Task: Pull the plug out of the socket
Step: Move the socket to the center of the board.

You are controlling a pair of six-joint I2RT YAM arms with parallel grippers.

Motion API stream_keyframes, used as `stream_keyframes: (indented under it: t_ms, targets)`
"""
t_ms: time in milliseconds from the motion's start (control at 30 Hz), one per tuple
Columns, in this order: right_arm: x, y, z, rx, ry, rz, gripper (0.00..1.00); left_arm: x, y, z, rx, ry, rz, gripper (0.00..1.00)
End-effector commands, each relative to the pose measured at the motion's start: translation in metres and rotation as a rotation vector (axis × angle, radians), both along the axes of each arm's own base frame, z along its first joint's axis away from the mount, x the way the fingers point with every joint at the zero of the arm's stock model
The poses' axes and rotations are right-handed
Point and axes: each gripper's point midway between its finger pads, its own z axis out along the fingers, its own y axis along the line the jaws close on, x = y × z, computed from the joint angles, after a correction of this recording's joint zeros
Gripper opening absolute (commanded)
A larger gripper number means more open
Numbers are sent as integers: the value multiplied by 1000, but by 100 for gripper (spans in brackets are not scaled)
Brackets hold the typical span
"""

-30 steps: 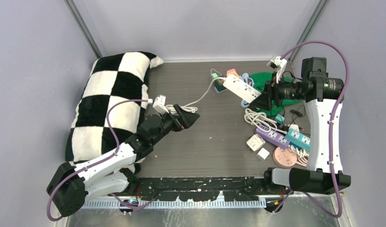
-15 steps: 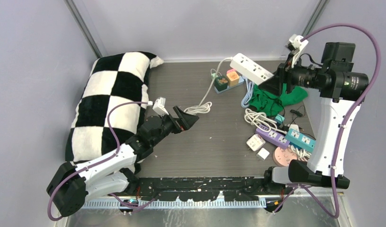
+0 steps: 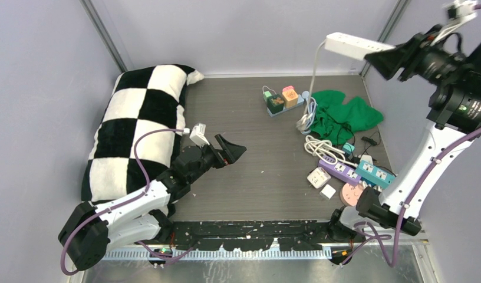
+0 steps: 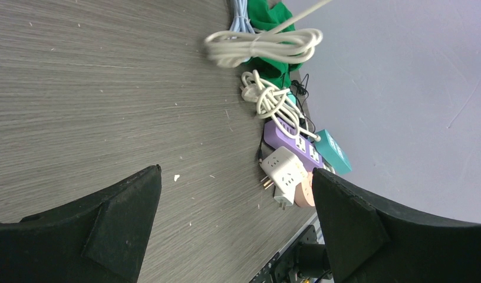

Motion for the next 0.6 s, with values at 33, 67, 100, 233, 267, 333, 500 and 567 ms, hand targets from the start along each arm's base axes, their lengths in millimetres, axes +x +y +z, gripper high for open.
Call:
stream_keyframes:
  t_ms: [33,67,100,233,267,333,500,567]
  targets:
    - [-2,-29,73,59,-196,10,1,7,3,16,-46,-47,30,100]
    - [0,-38,72,65,-191,-13,1,7,4,15,-46,-45,31,100]
    - [4,-48,70,71,-182,-36,1,7,4,15,-47,-45,32,100]
    - [6,-75,59,56,-169,-116,1,8,4,11,-50,-36,34,100]
    - [7,-81,54,55,-161,-134,1,8,2,10,-50,-33,31,100]
    - [7,-91,47,54,-146,-162,1,9,0,10,-51,-30,23,100]
    - [6,-119,28,46,-118,-236,1,12,-6,10,-50,-19,3,100]
    - [6,-125,18,36,-100,-254,1,13,-8,9,-52,-14,0,100]
